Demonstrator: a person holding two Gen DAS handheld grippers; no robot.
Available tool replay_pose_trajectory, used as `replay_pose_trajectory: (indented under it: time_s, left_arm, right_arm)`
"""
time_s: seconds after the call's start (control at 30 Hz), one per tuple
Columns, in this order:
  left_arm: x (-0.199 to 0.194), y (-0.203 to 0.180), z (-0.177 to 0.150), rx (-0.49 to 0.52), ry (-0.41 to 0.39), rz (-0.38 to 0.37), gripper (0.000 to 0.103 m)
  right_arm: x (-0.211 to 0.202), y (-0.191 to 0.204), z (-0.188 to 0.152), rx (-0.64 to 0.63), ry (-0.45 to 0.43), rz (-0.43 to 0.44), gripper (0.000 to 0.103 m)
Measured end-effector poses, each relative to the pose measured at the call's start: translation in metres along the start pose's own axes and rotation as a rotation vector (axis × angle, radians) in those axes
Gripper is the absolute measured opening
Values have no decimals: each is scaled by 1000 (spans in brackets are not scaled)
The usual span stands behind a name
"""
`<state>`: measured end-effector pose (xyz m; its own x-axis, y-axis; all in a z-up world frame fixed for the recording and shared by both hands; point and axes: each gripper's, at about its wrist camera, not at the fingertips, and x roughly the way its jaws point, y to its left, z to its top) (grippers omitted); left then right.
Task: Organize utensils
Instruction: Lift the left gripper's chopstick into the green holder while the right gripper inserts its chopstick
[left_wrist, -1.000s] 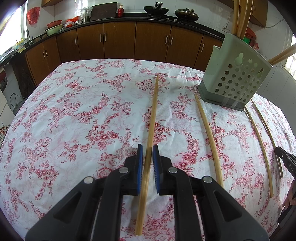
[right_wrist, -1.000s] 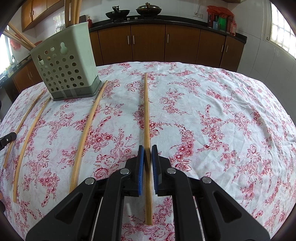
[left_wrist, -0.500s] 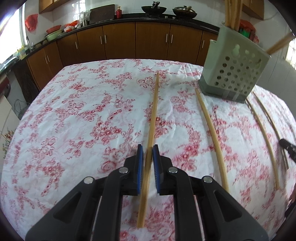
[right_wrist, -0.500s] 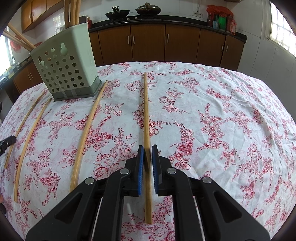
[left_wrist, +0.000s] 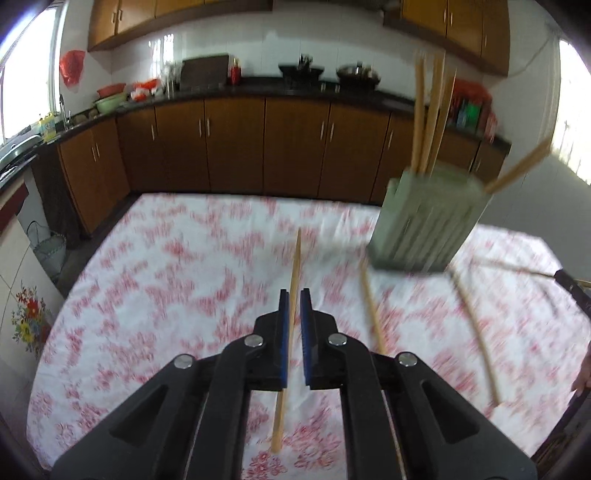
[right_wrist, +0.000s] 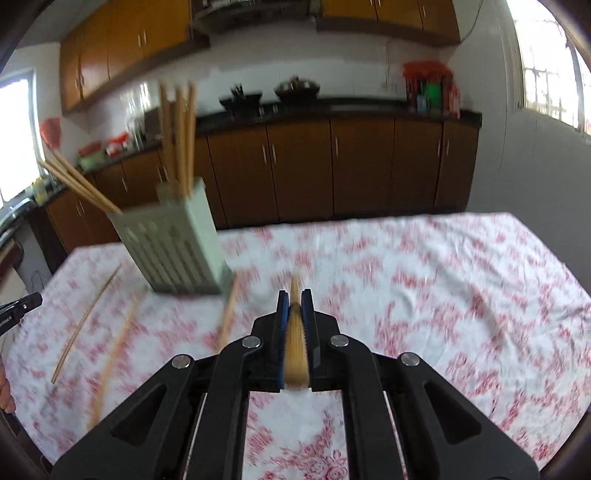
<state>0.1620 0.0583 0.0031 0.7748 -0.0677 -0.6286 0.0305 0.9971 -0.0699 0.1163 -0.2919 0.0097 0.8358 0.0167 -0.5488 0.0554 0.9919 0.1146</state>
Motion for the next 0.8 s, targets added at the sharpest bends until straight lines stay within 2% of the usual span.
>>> replay_pose_trajectory:
  time_s: [0.17, 0.3, 0.43, 0.53, 0.7, 0.77, 0.8]
  left_arm:
    - [-13, -7, 17, 23, -44, -1, 4]
    - [4, -5, 4, 50, 28, 7, 6]
    - [33, 2, -32, 56, 142, -13, 19]
    - [46, 3, -52, 72, 184, -15, 21]
    - [64, 2, -74, 98, 245, 10, 18]
    - [63, -1, -76, 123, 233, 21, 9]
    - [64, -1, -75, 126, 238, 18, 8]
  right_arm:
    - [-7, 0, 14, -10, -46, 24, 8]
    - [-7, 0, 11, -12, -40, 30, 8]
    - [-4, 0, 8, -11, -23, 34, 8]
    - [-4, 0, 8, -11, -21, 35, 8]
    - [-6, 0, 8, -12, -21, 32, 8]
    - [-6, 0, 8, -7, -22, 33, 8]
    - [-7, -1, 9, -6, -23, 33, 8]
